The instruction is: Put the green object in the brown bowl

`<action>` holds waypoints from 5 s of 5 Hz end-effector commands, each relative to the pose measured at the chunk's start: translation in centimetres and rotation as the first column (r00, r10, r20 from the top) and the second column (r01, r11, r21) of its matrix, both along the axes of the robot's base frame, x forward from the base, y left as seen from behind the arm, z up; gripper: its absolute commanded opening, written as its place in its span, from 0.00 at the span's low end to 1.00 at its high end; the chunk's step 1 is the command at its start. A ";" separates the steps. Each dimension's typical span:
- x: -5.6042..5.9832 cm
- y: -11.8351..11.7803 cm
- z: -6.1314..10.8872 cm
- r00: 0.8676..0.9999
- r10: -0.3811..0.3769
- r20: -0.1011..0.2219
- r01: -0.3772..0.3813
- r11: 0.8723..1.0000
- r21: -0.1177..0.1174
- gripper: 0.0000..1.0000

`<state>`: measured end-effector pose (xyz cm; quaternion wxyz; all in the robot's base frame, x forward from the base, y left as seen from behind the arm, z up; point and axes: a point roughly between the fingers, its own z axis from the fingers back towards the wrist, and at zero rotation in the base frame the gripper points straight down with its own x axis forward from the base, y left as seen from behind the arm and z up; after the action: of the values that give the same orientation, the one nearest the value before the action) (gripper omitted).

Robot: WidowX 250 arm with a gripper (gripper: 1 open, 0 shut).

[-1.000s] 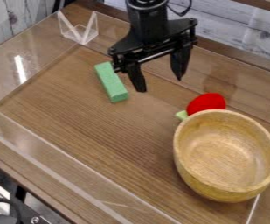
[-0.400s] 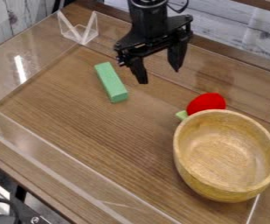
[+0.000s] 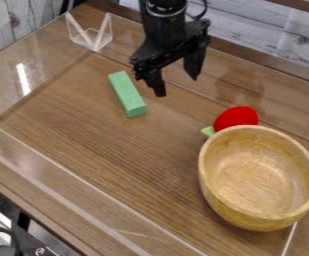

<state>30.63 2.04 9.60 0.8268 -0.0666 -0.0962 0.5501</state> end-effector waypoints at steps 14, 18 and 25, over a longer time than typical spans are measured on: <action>-0.3 7.8 -5.8 0.992 0.119 0.048 -0.123 0.989 0.086 1.00; 0.7 9.4 -6.5 0.995 0.103 -0.021 -0.097 0.980 0.174 1.00; 0.8 10.7 -7.2 0.973 0.079 -0.219 -0.051 0.990 0.131 0.00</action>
<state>31.23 11.99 1.88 0.8195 0.0520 -0.0299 0.5699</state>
